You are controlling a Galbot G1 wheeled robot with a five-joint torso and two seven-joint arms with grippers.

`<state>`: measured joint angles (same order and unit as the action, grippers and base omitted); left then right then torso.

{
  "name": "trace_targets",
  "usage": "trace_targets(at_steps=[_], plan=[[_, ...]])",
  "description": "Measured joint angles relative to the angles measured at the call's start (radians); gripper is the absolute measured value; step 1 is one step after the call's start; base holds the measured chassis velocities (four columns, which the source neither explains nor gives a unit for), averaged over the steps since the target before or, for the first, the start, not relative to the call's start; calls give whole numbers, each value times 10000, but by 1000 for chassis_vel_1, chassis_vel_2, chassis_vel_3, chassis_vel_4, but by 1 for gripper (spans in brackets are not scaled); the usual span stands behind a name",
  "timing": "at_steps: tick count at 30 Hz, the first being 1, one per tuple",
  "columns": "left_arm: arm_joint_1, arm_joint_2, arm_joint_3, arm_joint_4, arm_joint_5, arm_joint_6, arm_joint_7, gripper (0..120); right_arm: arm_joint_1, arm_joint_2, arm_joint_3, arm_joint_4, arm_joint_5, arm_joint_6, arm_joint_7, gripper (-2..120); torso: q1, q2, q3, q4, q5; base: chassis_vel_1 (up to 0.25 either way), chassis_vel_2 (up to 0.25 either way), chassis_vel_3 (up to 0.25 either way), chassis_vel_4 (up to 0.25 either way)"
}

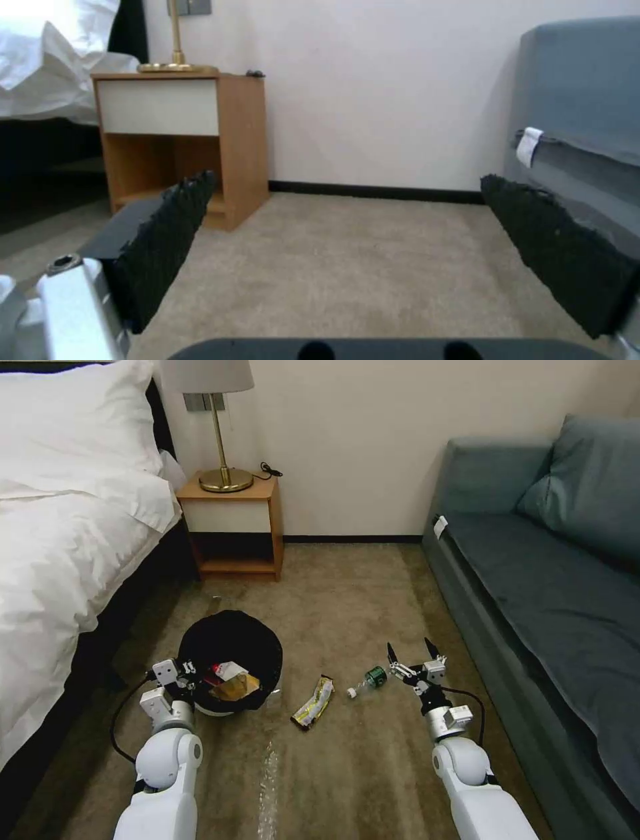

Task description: Pick up the trash bin, then pick up the garbage on the floor and place it into the trash bin.

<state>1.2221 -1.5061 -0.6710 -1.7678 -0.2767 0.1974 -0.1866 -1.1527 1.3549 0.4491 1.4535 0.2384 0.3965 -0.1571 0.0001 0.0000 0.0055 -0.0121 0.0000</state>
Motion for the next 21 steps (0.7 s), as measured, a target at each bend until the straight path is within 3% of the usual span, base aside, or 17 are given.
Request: trace_targets(at_steps=[13,21], plan=[[-22,1,-23,15,-15,1,-9,4,86,30,18,-182,-77,343,-110,100,1,0,1,-1,1,-121,116,120,-123],[-8,-3,-34,4,-20,1,-11,4,144,48,14,-249,-180,594,-248,100,0,0,-1,-1,0,-15,10,11,-12]])
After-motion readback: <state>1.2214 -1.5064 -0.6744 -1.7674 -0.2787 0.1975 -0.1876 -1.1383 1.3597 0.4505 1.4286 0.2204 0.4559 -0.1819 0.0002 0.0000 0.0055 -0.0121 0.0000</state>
